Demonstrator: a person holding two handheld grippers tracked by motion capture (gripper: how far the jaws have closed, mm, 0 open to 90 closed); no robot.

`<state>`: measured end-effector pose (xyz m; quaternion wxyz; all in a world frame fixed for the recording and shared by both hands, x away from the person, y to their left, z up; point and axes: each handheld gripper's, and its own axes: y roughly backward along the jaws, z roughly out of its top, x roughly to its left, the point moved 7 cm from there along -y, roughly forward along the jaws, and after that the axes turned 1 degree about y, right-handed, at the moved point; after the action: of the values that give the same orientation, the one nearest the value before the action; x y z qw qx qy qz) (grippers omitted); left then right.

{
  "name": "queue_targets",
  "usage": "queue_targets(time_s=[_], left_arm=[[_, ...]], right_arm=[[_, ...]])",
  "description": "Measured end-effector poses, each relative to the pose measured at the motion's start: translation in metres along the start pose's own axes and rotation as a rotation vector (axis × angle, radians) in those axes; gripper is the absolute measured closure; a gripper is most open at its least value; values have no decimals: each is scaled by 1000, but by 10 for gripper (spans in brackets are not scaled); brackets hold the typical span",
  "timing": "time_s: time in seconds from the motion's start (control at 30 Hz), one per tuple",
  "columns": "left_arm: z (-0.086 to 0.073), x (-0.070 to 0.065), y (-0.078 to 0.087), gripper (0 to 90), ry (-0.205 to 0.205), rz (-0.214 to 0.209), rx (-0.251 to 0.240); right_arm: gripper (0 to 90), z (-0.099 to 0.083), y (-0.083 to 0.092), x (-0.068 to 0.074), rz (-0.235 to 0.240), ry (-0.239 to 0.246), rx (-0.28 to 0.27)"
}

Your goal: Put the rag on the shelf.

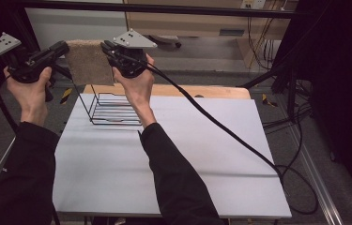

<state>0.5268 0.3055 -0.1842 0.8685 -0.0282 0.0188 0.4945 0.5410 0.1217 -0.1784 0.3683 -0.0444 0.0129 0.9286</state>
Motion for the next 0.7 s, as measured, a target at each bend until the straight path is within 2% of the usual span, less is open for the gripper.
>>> queue_targets(time_s=[0.07,0.23,0.4,0.7], left_arm=[[3,1,-3,860,-6,6,0],[9,6,-8,860,11,9,-14],[13,9,-15,860,2,19,-8],[17,15,-32,860,-1,28,-3]], right_arm=[[843,1,-1,-1,-3,2,0],[842,10,-7,-5,-7,4,-9],[843,12,-12,-9,-13,6,-4],[843,14,-22,-23,-35,0,-3]])
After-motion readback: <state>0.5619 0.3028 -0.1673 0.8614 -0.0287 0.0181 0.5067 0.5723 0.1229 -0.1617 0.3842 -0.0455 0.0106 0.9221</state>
